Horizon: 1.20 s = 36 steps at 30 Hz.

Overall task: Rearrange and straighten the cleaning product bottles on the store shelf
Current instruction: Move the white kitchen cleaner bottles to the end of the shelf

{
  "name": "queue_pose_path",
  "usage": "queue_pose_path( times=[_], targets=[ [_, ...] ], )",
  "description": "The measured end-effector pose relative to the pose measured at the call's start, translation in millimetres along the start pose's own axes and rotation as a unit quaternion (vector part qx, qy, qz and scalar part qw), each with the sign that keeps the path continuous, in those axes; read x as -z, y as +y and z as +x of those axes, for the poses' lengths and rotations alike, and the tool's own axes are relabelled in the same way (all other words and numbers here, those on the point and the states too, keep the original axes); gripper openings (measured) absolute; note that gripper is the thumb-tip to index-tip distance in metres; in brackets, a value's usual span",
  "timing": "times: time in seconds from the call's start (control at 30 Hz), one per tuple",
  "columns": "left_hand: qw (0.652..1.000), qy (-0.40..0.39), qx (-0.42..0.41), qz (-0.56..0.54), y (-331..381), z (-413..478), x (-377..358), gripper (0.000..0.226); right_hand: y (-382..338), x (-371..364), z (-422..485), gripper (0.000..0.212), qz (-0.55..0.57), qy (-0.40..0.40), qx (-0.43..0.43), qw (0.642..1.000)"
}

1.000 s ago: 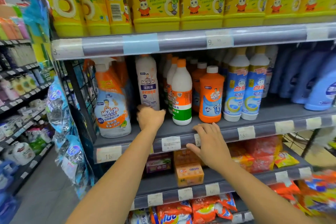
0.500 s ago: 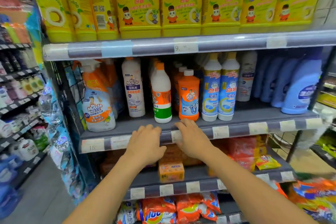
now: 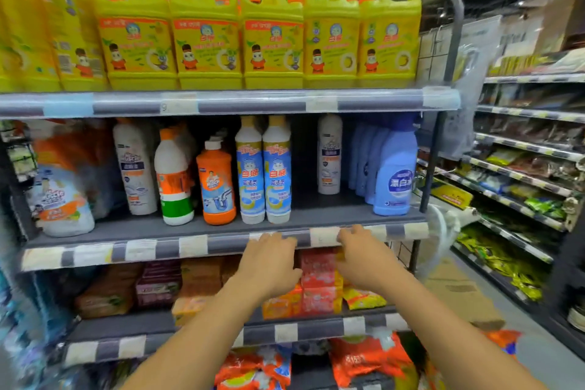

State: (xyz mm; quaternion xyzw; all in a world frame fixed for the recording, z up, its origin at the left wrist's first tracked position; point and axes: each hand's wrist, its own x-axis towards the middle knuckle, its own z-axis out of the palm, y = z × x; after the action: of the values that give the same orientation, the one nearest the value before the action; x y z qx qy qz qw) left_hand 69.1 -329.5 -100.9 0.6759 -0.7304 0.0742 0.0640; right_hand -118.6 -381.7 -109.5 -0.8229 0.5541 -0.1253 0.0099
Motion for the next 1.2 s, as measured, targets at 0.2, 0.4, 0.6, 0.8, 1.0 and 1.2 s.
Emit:
queue_pose_path(
  times=[0.2, 0.4, 0.6, 0.8, 1.0, 1.2],
  targets=[
    [0.999, -0.018, 0.030, -0.012, 41.7, 20.0, 0.6, 0.045, 41.6, 16.2, 3.4, 0.036, 0.011, -0.009, -0.022, 1.000],
    [0.997, -0.024, 0.043, -0.055, 46.6, 57.1, 6.3, 0.041, 47.7, 26.2, 39.7, 0.040, 0.044, 0.017, -0.024, 0.999],
    [0.996, -0.042, 0.041, -0.074, 48.2, 104.5, 4.0, 0.053, 44.6, 28.6, 108.0, 0.060, 0.124, 0.039, -0.080, 0.988],
    [0.987, -0.027, 0.049, -0.148, 37.1, 145.7, -12.4, 0.055, 38.1, 26.6, 194.4, 0.061, 0.271, 0.094, -0.132, 0.949],
    [0.981, -0.012, 0.060, -0.183, 26.4, 172.1, -30.7, 0.068, 25.5, 5.0, 262.3, 0.094, 0.364, 0.156, -0.214, 0.893],
    [0.965, 0.032, 0.079, -0.247, 26.4, 186.9, -29.9, 0.057, 23.8, -32.6, 283.3, 0.096, 0.358, 0.222, -0.249, 0.872]
  ],
)
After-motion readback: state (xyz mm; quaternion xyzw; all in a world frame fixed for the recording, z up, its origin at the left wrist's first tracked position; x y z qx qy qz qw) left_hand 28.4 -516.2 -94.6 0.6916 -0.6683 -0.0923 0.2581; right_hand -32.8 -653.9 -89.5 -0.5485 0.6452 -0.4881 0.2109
